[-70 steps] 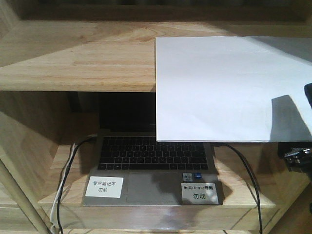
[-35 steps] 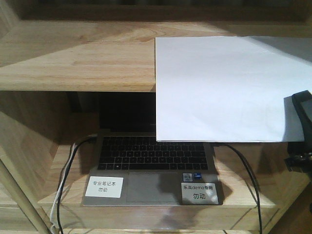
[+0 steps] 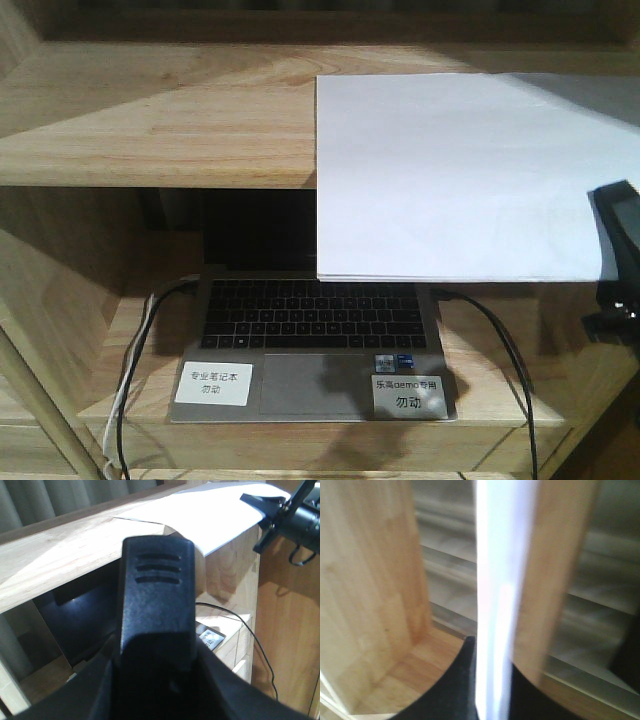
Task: Grab stapler and paper to desk for stapling
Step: 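Pinch the paper edge with the right gripper and pull it off the shelf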
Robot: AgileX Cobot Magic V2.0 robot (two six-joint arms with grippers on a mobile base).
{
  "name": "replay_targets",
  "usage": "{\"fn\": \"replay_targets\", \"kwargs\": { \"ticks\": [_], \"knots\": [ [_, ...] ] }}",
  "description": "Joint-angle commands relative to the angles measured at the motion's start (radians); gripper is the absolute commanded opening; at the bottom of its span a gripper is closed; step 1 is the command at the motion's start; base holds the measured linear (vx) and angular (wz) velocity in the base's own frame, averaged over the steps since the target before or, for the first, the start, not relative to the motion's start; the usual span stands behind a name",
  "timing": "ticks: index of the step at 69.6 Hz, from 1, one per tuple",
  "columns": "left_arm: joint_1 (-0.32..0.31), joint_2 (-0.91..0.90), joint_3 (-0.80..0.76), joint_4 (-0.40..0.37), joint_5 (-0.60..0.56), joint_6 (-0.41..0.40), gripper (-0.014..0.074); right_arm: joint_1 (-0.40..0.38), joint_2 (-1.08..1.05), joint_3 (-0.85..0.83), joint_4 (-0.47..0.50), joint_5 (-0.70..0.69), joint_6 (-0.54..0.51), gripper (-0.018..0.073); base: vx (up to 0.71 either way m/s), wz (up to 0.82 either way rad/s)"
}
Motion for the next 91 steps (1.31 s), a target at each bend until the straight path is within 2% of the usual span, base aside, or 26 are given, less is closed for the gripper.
{"fn": "replay_targets", "kwargs": {
  "ticks": [1, 13, 24, 36, 40, 57, 75, 91],
  "knots": [
    [-0.002, 0.018, -0.026, -0.025, -0.114, 0.001, -0.0006, -0.001, -0.003, -0.06, -0.083, -0.19, -0.006, -0.001, 0.0, 0.0],
    [-0.002, 0.018, -0.026, -0.025, -0.114, 0.001, -0.0006, -0.001, -0.009, -0.141, -0.215, -0.19, -0.006, -0.0008, 0.0, 0.0],
    [-0.002, 0.018, -0.026, -0.025, -0.114, 0.001, -0.0006, -0.001, -0.009, -0.213, -0.287, -0.19, -0.006, -0.0007, 0.0, 0.0],
    [-0.002, 0.018, -0.026, -0.025, -0.114, 0.001, -0.0006, -0.006, -0.011, -0.256, -0.314, -0.19, -0.006, -0.0007, 0.0, 0.0],
    [-0.002, 0.018, -0.026, -0.025, -0.114, 0.001, -0.0006, -0.028, -0.016, -0.26, -0.323, -0.19, -0.004, -0.0007, 0.0, -0.01],
    [-0.002, 0.018, -0.026, -0.025, -0.114, 0.001, -0.0006, -0.254, -0.122, -0.26, -0.447, -0.162, 0.13, -0.0007, 0.0, -0.01],
    [-0.002, 0.018, -0.026, -0.025, -0.114, 0.001, -0.0006, -0.396, -0.328, -0.258, -0.543, 0.006, 0.224, -0.0007, 0.0, 0.0],
    [-0.002, 0.018, -0.026, -0.025, -0.114, 0.001, -0.0006, -0.519, -0.507, -0.234, -0.56, 0.117, 0.305, -0.0006, 0.0, 0.0]
  ]
}}
